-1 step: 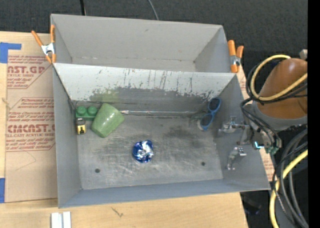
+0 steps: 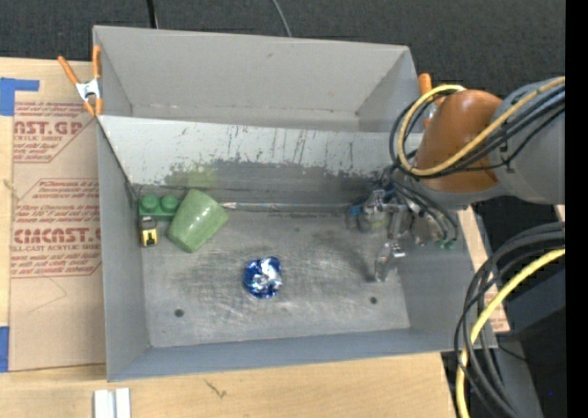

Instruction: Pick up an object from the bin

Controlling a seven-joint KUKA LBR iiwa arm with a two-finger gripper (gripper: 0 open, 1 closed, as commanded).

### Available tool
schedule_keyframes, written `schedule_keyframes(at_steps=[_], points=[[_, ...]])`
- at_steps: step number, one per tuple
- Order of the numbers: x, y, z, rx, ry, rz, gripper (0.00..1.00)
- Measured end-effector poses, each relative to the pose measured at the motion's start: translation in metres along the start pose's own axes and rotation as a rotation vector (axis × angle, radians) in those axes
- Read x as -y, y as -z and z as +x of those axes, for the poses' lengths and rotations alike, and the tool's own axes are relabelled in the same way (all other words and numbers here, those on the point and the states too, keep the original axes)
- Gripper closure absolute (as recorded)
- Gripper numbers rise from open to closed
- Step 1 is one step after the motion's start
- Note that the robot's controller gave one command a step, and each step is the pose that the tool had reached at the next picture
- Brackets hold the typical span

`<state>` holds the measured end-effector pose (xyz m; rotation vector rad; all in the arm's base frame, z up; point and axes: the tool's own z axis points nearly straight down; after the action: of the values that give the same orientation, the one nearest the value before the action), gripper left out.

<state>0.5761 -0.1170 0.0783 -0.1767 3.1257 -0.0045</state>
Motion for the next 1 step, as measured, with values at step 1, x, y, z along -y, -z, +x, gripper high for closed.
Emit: schedule_keyframes(at_steps=[1], points=[[-0.0224,0.0404,-0.0211,-0.003,0.028,-0.003,0.00]])
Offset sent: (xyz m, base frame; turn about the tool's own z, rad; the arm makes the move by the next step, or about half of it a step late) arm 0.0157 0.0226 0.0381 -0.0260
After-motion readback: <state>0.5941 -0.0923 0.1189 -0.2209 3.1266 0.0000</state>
